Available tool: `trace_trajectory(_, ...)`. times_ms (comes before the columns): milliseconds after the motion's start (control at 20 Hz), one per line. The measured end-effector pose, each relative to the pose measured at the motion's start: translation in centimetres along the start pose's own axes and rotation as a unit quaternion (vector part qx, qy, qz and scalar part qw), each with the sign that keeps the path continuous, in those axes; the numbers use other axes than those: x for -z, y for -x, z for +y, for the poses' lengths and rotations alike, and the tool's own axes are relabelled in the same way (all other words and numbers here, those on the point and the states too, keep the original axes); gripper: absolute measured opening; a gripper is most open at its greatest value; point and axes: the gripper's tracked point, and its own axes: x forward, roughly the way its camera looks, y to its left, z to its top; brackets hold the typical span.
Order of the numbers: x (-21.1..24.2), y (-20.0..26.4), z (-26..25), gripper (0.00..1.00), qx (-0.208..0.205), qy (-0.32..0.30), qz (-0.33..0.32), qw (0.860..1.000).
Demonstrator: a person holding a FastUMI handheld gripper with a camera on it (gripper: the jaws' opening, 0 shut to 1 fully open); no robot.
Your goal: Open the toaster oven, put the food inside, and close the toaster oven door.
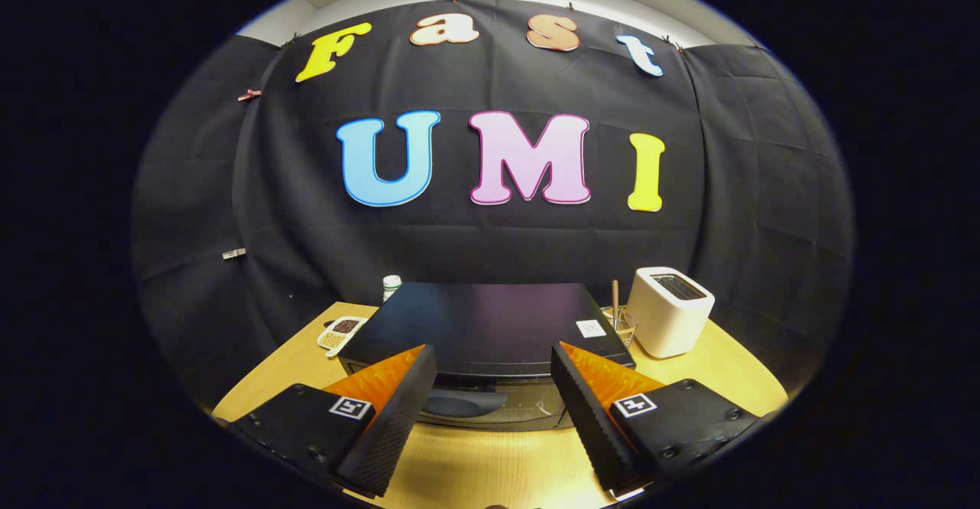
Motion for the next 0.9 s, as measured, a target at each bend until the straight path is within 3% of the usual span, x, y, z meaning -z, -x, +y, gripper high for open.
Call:
trace_trajectory(450,5.8,-4.3,2.3,0.99,0.008,0.012,0.075,0.997)
trace_trajectory(900,6.4,-4.5,3.0,1.00,0.001,0.001,0.093,0.996)
